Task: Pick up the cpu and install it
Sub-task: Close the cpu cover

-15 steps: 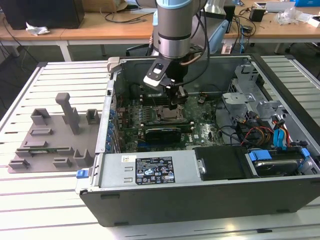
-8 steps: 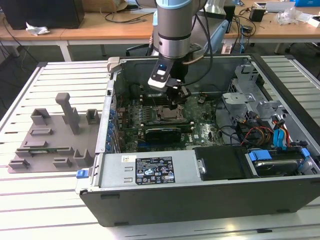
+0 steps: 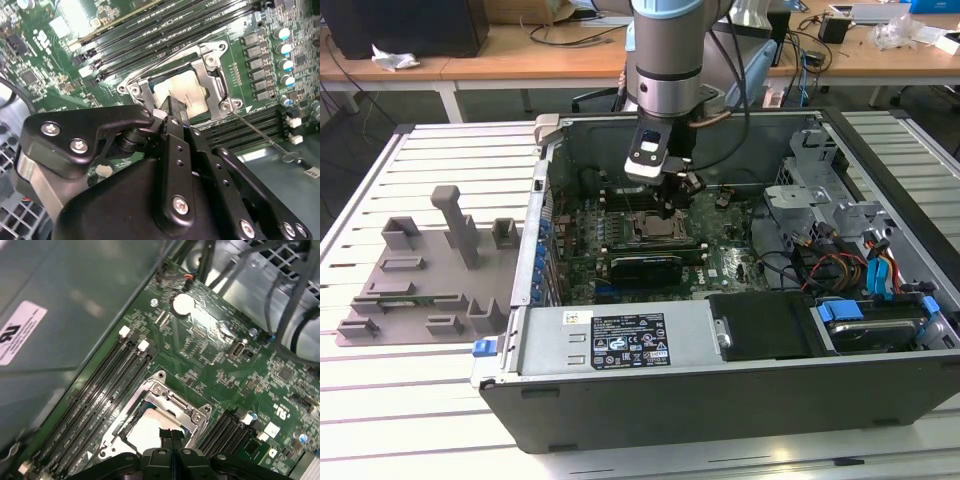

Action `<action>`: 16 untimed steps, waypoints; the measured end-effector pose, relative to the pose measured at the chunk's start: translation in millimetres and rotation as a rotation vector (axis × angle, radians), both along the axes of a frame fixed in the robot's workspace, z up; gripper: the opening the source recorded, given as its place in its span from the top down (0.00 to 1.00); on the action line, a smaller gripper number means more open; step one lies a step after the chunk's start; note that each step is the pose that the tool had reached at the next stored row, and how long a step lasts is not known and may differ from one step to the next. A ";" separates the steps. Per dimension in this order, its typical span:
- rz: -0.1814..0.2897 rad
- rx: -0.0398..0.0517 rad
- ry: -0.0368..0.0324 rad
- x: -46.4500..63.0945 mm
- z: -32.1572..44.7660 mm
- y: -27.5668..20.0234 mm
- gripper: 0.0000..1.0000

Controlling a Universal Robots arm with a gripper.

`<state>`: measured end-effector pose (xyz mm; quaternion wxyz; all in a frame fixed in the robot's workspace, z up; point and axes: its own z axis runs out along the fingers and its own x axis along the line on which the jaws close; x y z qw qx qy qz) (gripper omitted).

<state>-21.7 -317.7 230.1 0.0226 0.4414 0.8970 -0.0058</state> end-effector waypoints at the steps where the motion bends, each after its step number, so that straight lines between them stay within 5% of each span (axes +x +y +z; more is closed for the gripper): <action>1: 0.034 -0.0002 0.0000 0.0 0.1 0.0 0.89; 16: 0.313 -0.0007 0.0000 0.0 0.0 0.0 0.89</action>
